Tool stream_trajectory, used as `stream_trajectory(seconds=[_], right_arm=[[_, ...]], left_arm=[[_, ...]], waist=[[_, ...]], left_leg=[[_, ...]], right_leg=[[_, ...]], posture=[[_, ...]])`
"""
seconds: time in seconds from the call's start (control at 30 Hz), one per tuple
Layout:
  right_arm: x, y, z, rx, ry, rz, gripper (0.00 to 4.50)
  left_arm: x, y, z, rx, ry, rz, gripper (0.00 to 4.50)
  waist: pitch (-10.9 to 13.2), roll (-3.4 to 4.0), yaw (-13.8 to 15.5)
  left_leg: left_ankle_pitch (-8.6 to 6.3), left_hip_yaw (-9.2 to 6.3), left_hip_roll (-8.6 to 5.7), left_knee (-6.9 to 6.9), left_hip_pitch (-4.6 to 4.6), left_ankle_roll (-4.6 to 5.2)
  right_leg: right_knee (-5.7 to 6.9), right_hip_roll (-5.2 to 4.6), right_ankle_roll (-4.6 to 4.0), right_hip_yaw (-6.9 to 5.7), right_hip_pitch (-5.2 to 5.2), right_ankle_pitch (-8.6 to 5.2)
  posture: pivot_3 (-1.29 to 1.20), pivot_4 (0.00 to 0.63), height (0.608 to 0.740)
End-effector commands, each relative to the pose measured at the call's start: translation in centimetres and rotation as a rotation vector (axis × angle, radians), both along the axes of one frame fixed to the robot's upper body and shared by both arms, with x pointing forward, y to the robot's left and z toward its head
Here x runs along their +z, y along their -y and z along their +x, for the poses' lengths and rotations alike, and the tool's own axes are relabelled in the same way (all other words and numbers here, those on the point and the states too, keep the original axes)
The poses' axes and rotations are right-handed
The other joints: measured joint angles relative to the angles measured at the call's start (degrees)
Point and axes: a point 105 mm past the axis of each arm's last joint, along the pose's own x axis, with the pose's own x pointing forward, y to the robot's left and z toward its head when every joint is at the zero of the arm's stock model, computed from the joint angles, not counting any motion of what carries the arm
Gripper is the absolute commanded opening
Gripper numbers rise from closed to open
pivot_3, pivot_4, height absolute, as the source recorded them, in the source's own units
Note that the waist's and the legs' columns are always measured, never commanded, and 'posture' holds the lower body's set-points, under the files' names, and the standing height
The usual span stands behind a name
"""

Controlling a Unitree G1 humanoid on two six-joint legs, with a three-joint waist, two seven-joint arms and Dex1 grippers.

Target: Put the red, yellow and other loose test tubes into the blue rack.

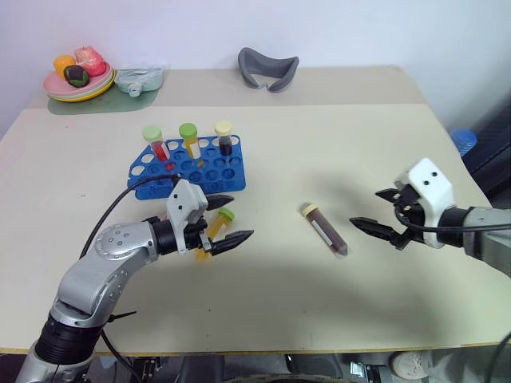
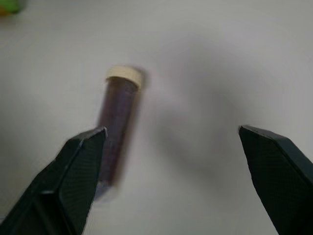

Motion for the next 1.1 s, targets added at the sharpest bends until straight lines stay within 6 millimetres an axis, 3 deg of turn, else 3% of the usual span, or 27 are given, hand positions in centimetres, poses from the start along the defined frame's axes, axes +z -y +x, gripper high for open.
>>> stream_trajectory(seconds=[0.03, 0.2, 0.67, 1.1], right_arm=[[-0.4, -1.5, 0.2, -0.040, -0.080, 0.019, 4.40], [-2.1, -4.4, 1.8, -0.036, -0.127, -0.006, 4.40], [-4.6, -4.8, 4.3, -0.180, -0.344, -0.083, 4.40], [-5.7, -5.1, 3.7, -0.271, -0.408, -0.202, 4.40]], left_arm=[[-0.3, 0.4, -0.5, -0.073, 0.054, 0.041, 4.40], [-0.7, 0.2, -0.6, -0.056, 0.067, 0.035, 4.40], [-2.0, -0.6, -1.0, 0.040, 0.080, 0.023, 4.40], [-1.8, -0.5, -1.0, 0.054, 0.088, 0.015, 4.40]], waist=[[0.0, 0.04, 0.3], [0.0, 0.02, 0.5], [0.0, 0.02, 0.3], [0.0, 0.02, 0.4]], left_leg=[[0.00, 0.00, 0.00, 0.00, -0.01, 0.00], [-0.02, -0.03, -0.01, -0.01, -0.13, 0.03], [-0.02, -0.02, -0.01, 0.00, -0.20, 0.05], [-0.03, -0.03, 0.00, 0.02, -0.21, 0.06]], right_leg=[[0.00, 0.00, 0.00, 0.00, 0.00, 0.00], [-0.06, -0.06, 0.01, -0.04, -0.05, -0.01], [-0.01, -0.06, 0.01, -0.04, -0.15, -0.01], [-0.02, -0.05, 0.01, -0.05, -0.13, -0.01]], posture=[[0.00, 0.150, 0.740], [0.00, 0.150, 0.740], [0.00, 0.150, 0.740], [0.00, 0.150, 0.740]])
